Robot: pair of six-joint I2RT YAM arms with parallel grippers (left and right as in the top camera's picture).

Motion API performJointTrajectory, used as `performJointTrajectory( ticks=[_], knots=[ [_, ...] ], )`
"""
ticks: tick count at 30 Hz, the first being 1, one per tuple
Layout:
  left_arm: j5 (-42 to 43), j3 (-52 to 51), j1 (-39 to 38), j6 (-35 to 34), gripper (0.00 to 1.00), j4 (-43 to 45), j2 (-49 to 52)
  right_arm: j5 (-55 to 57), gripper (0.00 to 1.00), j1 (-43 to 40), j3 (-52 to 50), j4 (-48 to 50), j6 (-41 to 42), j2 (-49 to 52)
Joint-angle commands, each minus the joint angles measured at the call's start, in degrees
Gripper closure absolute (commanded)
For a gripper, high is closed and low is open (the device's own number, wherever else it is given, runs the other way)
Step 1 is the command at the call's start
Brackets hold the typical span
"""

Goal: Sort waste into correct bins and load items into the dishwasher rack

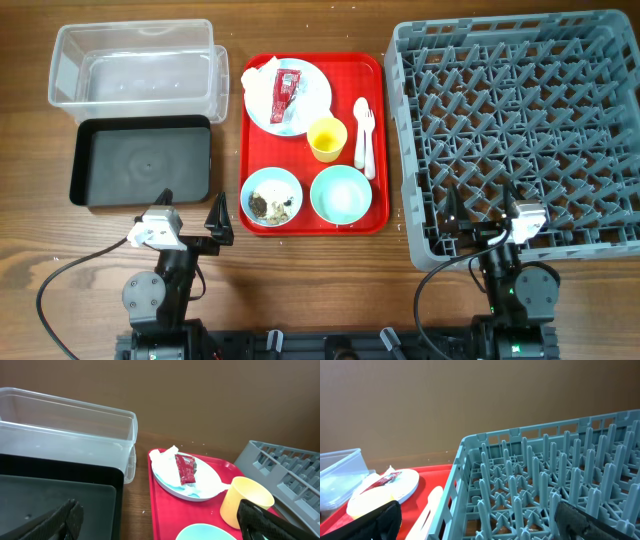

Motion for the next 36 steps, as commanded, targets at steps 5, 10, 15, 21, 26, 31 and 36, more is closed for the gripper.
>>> performJointTrajectory(
  ticks=[5, 10, 15, 21, 26, 31, 36],
  knots=[
    [-0.9, -0.5, 0.2, -0.4, 0.0, 0.0, 0.2, 0.1, 0.0, 0.4, -0.1, 0.1, -1.0, -0.1],
    [-0.9, -0.5, 0.2, -0.4, 0.0, 0.0, 0.2, 0.1, 0.0, 0.4, -0.1, 0.1, -1.0, -0.1],
    [-0.9, -0.5, 0.2, -0.4, 0.0, 0.0, 0.2, 0.1, 0.0, 0.4, -0.1, 0.1, -1.0, -0.1],
    [-0.9, -0.5, 0.2, -0.3, 0.0, 0.1, 0.2, 0.1, 0.0, 0.4, -0.1, 0.1, -1.0, -0.1],
    [-0.9, -0.5, 0.2, -0.6, 0.0, 0.0, 0.2, 0.1, 0.0, 0.4, -0.1, 0.1, -1.0, -0.1],
    [-0.9, -0.5, 0.2, -0.5, 0.0, 0.1, 0.2, 0.1, 0.0, 0.4, -0.1, 0.1, -1.0, -0.1],
    [0.9, -0.5, 0.2, -0.6, 0.0, 2.4, 0.2, 0.1, 0.0, 0.4, -0.1, 0.1, -1.0, -0.1]
  ],
)
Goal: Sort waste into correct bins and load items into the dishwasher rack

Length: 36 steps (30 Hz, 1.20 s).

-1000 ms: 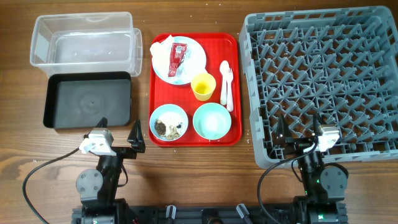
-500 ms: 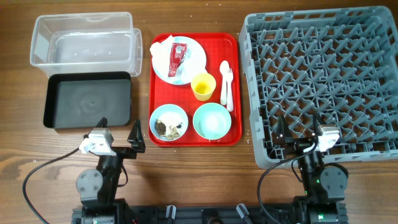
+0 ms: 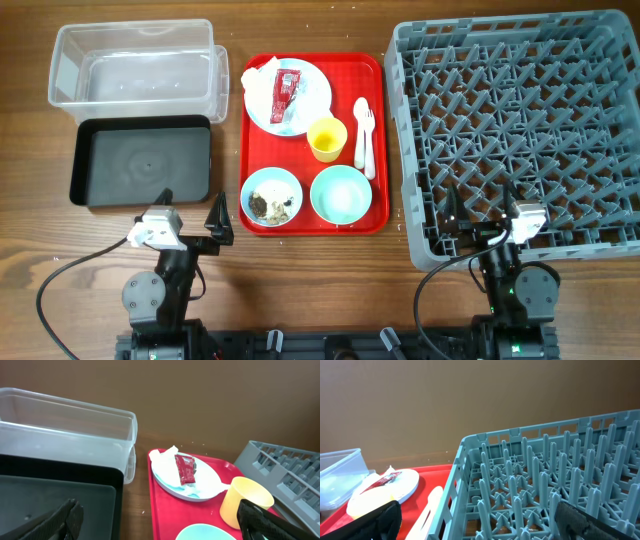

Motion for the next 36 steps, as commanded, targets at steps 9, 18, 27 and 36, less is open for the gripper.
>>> performJointTrajectory(
  ticks=[9, 18, 27, 36],
  knots=[
    [3.3, 15.5, 0.2, -0.3, 0.0, 3.1, 17.7, 0.1, 0.0, 0.4, -0.1, 0.1, -1.0, -0.1],
    [3.5, 66.8, -8.6, 3.5, 0.0, -23.0, 71.7, 0.0, 0.0, 0.4, -0.1, 0.1, -1.0, -0.1],
    [4.2, 108.3, -14.6, 7.4, 0.0, -45.3, 118.4, 0.1, 0.0, 0.4, -0.1, 0.1, -1.0, -0.1],
    [-8.7, 108.3, -21.6, 10.2, 0.0, -39.4, 133.1, 0.0, 0.0, 0.4, -0.1, 0.1, -1.0, -0.1]
  ],
)
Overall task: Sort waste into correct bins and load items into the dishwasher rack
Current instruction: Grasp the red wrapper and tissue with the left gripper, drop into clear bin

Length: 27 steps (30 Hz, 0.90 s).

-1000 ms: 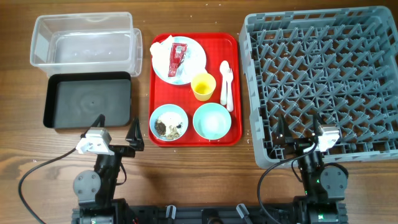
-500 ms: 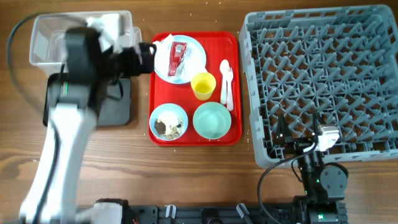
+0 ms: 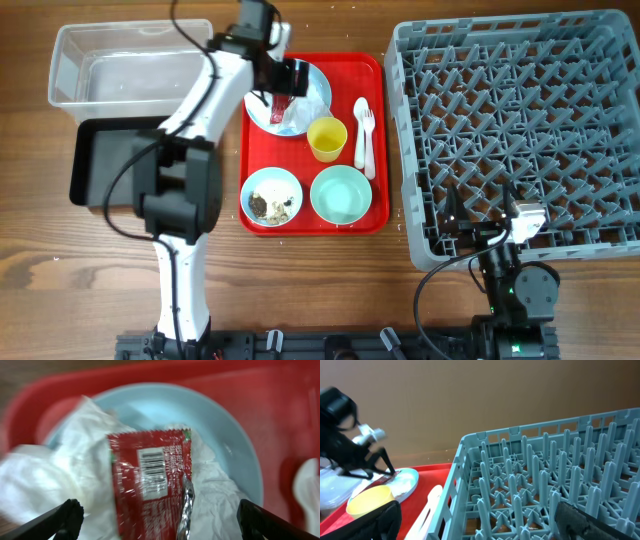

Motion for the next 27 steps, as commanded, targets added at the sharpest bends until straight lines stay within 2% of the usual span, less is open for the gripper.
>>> performJointTrajectory(
  ticks=[1, 6, 7, 8, 9, 10, 15, 21, 24, 27],
  knots=[
    [-6.1, 1.1, -2.2, 1.4, 0.0, 1.3, 4.6, 0.1, 0.0, 0.4, -0.1, 0.3, -1.0, -0.3],
    [-6.3, 0.8, -2.3, 1.2, 0.0, 1.9, 8.8, 0.1, 0.0, 0.4, -0.1, 0.3, -1.0, -0.3],
    [-6.3, 0.8, -2.3, 1.2, 0.12, 1.8, 9.2, 0.1, 0.0, 0.4, -0.1, 0.3, -1.0, -0.3],
    [-6.3, 0.8, -2.3, 1.2, 0.42, 1.8, 9.4, 0.1, 0.0, 0.4, -0.1, 0.3, -1.0, -0.3],
    [-6.3, 0.8, -2.3, 1.2, 0.91, 1.8, 9.4, 0.1, 0.0, 0.4, -0.1, 0.3, -1.0, -0.3],
    [-6.3, 0.8, -2.3, 1.2, 0.96, 1.8, 9.4, 0.1, 0.0, 0.4, -0.1, 0.3, -1.0, -0.3],
    [-6.2, 1.8, -2.3, 1.2, 0.96, 1.0, 5.9, 0.1, 0.0, 0.4, -0.1, 0.3, -1.0, -0.3],
    [-6.4, 6.3, -0.7, -1.0, 0.96, -1.4, -9.7, 0.1, 0.0, 0.4, -0.1, 0.3, -1.0, -0.3],
    [-7.0, 6.3, 5.6, -0.9, 0.96, -1.7, -14.9, 0.1, 0.0, 0.4, -0.1, 0.3, -1.0, -0.3],
    [-6.9, 6.3, 13.1, -0.9, 0.96, -1.1, -13.2, 0.1, 0.0, 0.4, -0.1, 0.3, -1.0, -0.3]
  ],
)
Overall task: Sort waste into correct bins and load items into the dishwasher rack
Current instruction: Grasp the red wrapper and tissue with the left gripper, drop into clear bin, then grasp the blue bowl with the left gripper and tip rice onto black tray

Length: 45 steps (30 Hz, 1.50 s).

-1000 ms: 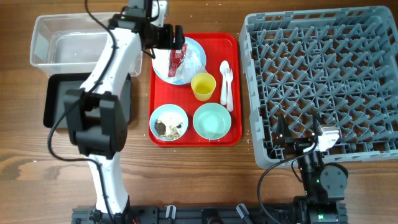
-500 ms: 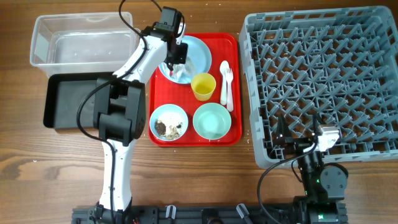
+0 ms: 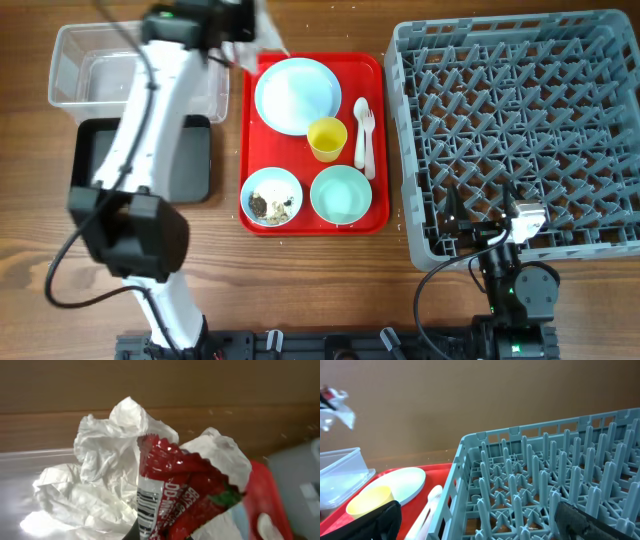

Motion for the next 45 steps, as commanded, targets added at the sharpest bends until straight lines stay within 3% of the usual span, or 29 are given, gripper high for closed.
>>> performJointTrajectory(
  ticks=[1, 4, 5, 7, 8, 11, 15, 18, 21, 24, 26, 30, 34, 36, 38, 45],
  knots=[
    [-0.3, -0.1, 8.1, 0.0, 0.96, 0.4, 3.3, 0.1, 0.0, 0.4, -0.1, 0.3, -1.0, -0.3],
    [-0.3, -0.1, 14.1, 0.1, 0.96, 1.9, 7.2, 0.1, 0.01, 0.4, -0.1, 0.3, -1.0, -0.3],
    [-0.3, -0.1, 15.6, 0.1, 0.83, 3.0, 8.6, 0.0, 0.0, 0.4, -0.1, 0.3, -1.0, -0.3],
    [-0.3, -0.1, 17.2, 0.1, 0.3, 4.9, 10.7, 0.1, 0.0, 0.4, -0.1, 0.3, -1.0, -0.3],
    [-0.3, -0.1, 17.6, 0.1, 0.2, 5.1, 11.0, 0.1, 0.0, 0.4, -0.1, 0.3, -1.0, -0.3],
    [0.2, 0.0, 17.6, -0.1, 0.09, 5.9, 10.6, 0.0, 0.0, 0.4, -0.1, 0.3, -1.0, -0.3],
    [4.8, 0.0, 16.9, -0.1, 0.08, 3.9, 5.9, 0.1, 0.0, 0.4, -0.1, 0.3, -1.0, -0.3],
    [9.8, 0.0, 14.9, -0.1, 0.14, -0.3, -0.5, 0.1, 0.0, 0.4, -0.1, 0.3, -1.0, -0.3],
    [4.2, -0.1, 12.1, 0.1, 0.1, -2.5, -3.0, 0.1, 0.0, 0.4, -0.1, 0.3, -1.0, -0.3],
    [10.2, -0.1, 11.8, 0.1, 0.11, -6.1, -2.8, 0.1, 0.0, 0.4, -0.1, 0.3, -1.0, -0.3],
    [16.4, -0.1, 10.0, 0.1, 0.18, -10.9, -3.7, 0.1, 0.0, 0.4, -0.1, 0.3, -1.0, -0.3],
    [17.8, -0.1, 4.3, -0.3, 0.25, -21.8, -6.5, 0.1, 0.0, 0.4, -0.1, 0.3, -1.0, -0.3],
    [17.7, -0.1, -1.7, -6.8, 0.22, -35.8, -7.5, 0.1, 0.0, 0.4, -0.1, 0.3, -1.0, -0.3],
    [11.8, -1.0, -6.2, -13.5, 0.2, -40.9, -7.7, 0.1, 0.0, 0.4, -0.1, 0.3, -1.0, -0.3],
    [3.0, -6.8, -12.8, -23.5, 0.24, -39.9, -8.7, 0.1, 0.0, 0.4, -0.1, 0.3, -1.0, -0.3],
    [2.6, -29.1, -19.4, -30.5, 0.51, -17.7, -9.1, 0.1, 0.0, 0.4, -0.1, 0.3, -0.9, -0.3]
  ],
)
